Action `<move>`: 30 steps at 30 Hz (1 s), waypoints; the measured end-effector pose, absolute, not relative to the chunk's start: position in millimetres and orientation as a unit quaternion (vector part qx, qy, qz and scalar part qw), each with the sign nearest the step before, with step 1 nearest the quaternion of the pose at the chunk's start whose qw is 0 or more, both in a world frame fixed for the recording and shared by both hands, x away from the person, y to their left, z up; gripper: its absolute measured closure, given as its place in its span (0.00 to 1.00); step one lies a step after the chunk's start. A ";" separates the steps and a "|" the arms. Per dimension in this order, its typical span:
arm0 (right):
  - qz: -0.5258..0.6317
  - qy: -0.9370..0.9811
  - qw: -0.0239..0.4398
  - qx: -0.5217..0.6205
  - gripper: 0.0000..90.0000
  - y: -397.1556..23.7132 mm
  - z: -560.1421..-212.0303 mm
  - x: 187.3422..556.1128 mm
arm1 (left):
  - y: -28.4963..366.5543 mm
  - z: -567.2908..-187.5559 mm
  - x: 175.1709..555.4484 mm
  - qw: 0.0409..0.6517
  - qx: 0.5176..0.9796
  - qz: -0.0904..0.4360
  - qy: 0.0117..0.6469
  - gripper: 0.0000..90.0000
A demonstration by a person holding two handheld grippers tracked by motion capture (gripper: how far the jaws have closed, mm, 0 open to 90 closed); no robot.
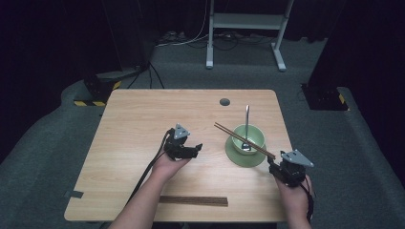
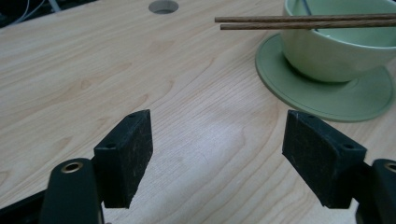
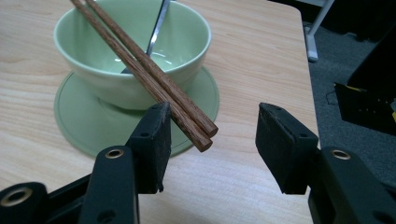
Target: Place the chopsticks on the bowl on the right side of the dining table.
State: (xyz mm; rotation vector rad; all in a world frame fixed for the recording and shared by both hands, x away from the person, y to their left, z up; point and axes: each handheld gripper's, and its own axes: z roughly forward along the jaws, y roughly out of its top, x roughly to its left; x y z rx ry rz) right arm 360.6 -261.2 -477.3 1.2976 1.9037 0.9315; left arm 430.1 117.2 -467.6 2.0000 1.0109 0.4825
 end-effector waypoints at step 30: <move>0.351 0.725 0.319 0.499 0.54 -281.0 -476.8 390.4 | 55.3 -476.9 467.2 0.398 0.783 0.230 0.418 0.36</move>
